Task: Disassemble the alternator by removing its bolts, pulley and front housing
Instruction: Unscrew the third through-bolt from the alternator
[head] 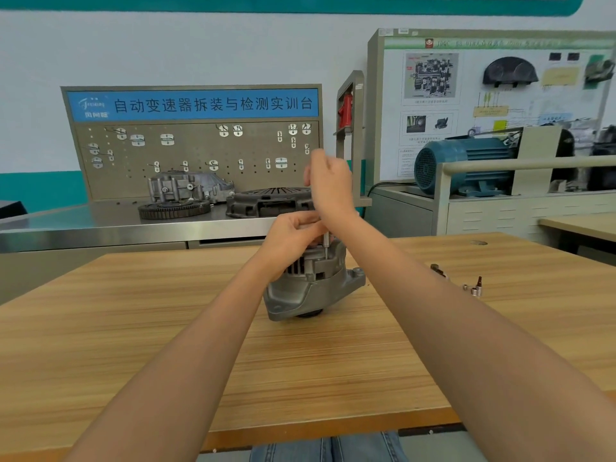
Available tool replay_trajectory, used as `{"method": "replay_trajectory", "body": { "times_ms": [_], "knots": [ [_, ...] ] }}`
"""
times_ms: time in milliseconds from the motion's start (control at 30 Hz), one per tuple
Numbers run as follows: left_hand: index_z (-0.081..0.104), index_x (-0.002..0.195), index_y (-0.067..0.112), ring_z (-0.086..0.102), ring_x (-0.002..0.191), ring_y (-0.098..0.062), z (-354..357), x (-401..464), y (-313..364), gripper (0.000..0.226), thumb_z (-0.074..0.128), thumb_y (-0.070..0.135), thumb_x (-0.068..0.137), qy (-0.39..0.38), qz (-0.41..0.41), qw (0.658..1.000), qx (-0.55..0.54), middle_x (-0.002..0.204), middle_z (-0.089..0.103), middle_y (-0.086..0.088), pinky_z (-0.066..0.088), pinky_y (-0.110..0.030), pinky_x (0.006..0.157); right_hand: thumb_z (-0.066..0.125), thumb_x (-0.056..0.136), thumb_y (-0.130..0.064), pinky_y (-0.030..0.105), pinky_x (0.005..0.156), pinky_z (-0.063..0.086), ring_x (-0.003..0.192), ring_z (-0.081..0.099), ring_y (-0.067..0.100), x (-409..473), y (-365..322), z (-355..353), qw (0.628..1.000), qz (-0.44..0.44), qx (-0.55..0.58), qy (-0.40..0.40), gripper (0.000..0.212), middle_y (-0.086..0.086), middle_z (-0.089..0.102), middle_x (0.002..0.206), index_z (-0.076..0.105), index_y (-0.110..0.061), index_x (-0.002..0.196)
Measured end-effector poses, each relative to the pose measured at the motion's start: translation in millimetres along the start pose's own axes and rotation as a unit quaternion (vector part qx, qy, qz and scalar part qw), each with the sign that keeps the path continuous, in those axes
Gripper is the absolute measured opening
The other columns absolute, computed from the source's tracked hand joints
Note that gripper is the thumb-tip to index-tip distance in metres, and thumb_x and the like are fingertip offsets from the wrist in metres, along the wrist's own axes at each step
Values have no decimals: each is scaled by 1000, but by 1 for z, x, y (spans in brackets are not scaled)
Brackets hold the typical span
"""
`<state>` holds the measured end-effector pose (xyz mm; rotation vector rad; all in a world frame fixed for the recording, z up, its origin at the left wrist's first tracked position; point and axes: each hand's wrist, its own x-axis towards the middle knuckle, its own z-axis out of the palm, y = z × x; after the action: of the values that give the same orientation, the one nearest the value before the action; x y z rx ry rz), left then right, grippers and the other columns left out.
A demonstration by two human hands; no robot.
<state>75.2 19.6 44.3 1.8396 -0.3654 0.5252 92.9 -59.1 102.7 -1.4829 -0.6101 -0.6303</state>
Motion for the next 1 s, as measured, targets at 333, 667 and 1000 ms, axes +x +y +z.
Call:
{"method": "replay_trajectory", "body": {
  "times_ms": [333,667,1000],
  "knots": [
    [54,66,13,45,42,8,-1,0,0,28,49,-6,86,20,-18,999,33,41,52,17,34,-6,43,46,85,-25,35,93,30,80,44,20,-11,14,7,916,-164,-355,87,21,-1,47,75,54,-13,70],
    [66,103,28,62,95,-1,1,1,2,14,57,25,92,-9,-13,999,28,99,69,14,47,-13,75,38,93,-15,27,76,33,51,40,13,6,-8,-4,979,124,159,-16,48,-6,37,37,33,-13,45],
    [62,69,17,56,54,3,-4,-1,-1,30,52,-3,89,11,-13,999,31,52,63,14,45,-10,53,44,89,-18,30,75,35,72,42,17,-11,11,2,958,-145,-244,32,29,-3,42,67,41,-14,61]
  ]
}}
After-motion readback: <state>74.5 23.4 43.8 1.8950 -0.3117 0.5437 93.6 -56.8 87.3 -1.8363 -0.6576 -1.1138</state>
